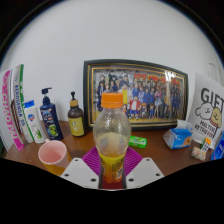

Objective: Pour water

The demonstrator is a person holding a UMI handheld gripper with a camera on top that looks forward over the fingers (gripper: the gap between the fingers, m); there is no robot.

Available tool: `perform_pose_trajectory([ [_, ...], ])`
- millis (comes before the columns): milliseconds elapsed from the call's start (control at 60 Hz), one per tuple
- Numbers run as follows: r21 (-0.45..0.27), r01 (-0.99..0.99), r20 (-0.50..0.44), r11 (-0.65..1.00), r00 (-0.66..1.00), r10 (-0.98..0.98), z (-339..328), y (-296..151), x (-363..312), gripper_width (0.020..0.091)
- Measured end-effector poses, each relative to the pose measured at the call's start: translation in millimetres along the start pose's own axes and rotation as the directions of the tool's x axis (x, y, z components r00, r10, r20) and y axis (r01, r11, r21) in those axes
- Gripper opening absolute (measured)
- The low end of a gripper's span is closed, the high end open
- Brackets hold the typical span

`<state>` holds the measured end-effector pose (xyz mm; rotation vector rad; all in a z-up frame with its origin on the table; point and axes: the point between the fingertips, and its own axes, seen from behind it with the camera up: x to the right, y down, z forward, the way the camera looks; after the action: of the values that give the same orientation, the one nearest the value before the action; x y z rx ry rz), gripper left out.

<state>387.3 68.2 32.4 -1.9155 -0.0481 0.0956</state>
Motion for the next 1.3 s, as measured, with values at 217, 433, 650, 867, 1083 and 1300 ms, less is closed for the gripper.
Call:
perform_pose_trajectory([
  [217, 0.026, -0.006, -0.015, 1.0, 1.0, 0.006, 5, 18, 3, 0.0351],
  [433, -0.092, -0.063, -0.059, 0.994, 0.997, 0.058, -13, 27, 7, 0.086],
  [650, -0.184, -0.043, -0.111, 0.982, 0.994, 0.022, -98, 5, -18, 0.0854],
  [867, -0.264, -0.036, -0.132, 0.964, 0.991, 0.001, -201, -7, -65, 0.0856],
  [1083, -0.284, -0.001, -0.16, 0.959, 0.986, -0.046, -263, -6, -95, 0.0856],
  [1300, -0.28, -0.008, -0.177, 0.96, 0.983, -0.043, -282, -6, -107, 0.0854],
])
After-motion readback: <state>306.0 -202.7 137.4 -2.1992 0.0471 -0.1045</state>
